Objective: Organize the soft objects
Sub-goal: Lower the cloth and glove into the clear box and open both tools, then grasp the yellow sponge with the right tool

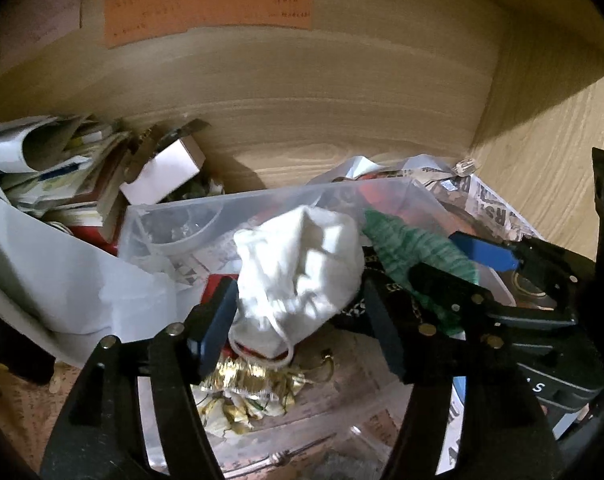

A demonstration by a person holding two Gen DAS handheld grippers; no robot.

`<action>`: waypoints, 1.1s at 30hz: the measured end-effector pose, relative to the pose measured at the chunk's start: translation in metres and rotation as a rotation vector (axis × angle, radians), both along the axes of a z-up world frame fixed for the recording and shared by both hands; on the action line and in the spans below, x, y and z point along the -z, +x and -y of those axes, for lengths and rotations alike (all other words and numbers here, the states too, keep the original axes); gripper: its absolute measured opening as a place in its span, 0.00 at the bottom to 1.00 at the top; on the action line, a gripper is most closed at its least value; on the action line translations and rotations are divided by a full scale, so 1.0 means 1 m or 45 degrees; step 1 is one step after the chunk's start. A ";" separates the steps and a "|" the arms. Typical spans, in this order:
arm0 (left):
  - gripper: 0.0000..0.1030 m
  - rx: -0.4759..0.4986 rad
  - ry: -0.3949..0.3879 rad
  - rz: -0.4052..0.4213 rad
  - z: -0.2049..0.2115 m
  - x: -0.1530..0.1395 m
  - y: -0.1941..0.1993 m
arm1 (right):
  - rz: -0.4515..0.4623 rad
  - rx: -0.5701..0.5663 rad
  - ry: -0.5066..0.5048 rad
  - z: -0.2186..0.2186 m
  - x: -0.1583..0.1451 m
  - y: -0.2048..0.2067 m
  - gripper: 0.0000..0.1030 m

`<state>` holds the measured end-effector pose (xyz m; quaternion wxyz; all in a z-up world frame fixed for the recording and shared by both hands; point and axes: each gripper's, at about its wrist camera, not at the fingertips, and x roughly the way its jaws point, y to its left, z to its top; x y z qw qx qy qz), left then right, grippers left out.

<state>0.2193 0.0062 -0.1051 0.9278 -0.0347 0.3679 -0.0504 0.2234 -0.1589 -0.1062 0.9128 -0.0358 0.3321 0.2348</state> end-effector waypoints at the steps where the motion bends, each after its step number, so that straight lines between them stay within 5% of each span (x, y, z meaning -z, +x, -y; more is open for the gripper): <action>1: 0.64 0.000 -0.007 0.006 -0.001 -0.002 -0.003 | 0.005 0.001 -0.006 0.000 -0.001 0.000 0.48; 12: 0.77 -0.014 0.003 0.189 -0.006 -0.049 -0.054 | 0.176 0.020 0.011 0.006 -0.038 -0.032 0.75; 18: 0.96 -0.034 0.022 0.257 -0.008 -0.060 -0.084 | 0.254 0.020 0.043 0.017 -0.055 -0.057 0.81; 25: 0.98 -0.022 0.061 0.174 -0.009 -0.035 -0.105 | 0.260 0.045 0.041 0.031 -0.047 -0.082 0.91; 33: 0.98 0.008 0.029 -0.017 -0.009 0.012 -0.111 | 0.101 0.113 0.030 0.050 -0.008 -0.087 0.91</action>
